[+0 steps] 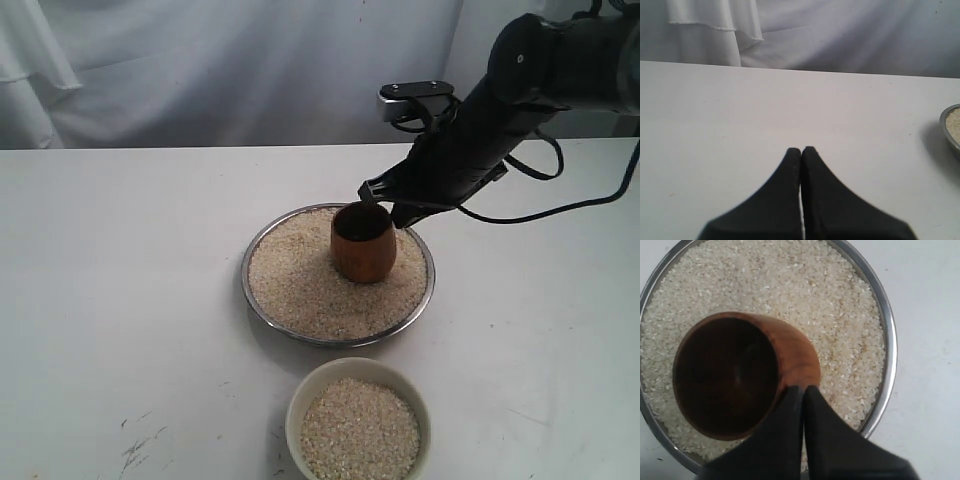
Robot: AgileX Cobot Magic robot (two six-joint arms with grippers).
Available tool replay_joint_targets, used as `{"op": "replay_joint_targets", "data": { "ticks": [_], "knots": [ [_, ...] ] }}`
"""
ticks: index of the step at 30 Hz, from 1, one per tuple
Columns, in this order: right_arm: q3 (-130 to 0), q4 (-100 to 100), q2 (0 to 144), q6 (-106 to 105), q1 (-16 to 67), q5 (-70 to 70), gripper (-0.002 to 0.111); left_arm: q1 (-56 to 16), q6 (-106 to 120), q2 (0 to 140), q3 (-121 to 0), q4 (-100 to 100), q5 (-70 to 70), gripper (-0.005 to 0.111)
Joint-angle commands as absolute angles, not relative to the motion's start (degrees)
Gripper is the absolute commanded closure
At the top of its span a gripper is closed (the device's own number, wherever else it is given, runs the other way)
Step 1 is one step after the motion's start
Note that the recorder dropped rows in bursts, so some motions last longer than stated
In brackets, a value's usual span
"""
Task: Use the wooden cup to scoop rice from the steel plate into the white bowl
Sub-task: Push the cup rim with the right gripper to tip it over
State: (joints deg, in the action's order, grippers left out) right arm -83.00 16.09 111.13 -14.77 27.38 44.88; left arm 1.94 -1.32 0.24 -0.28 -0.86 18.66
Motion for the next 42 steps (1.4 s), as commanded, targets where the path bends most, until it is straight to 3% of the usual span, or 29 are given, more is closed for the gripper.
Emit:
{"op": "replay_joint_targets", "data": {
  "ticks": [1,19,42],
  "knots": [
    [-82.76,16.85,110.82,-15.64,28.63,43.49,0.108,1.79,-1.35,0.0,0.0,-0.79,18.27,0.107],
    [-82.76,17.36,110.82,-18.19,34.22,38.76,0.108,1.79,-1.35,0.0,0.0,-0.79,18.27,0.107],
    [-82.76,19.75,113.65,-21.31,34.32,35.36,0.108,1.79,-1.35,0.0,0.0,-0.79,18.27,0.107]
  ]
}}
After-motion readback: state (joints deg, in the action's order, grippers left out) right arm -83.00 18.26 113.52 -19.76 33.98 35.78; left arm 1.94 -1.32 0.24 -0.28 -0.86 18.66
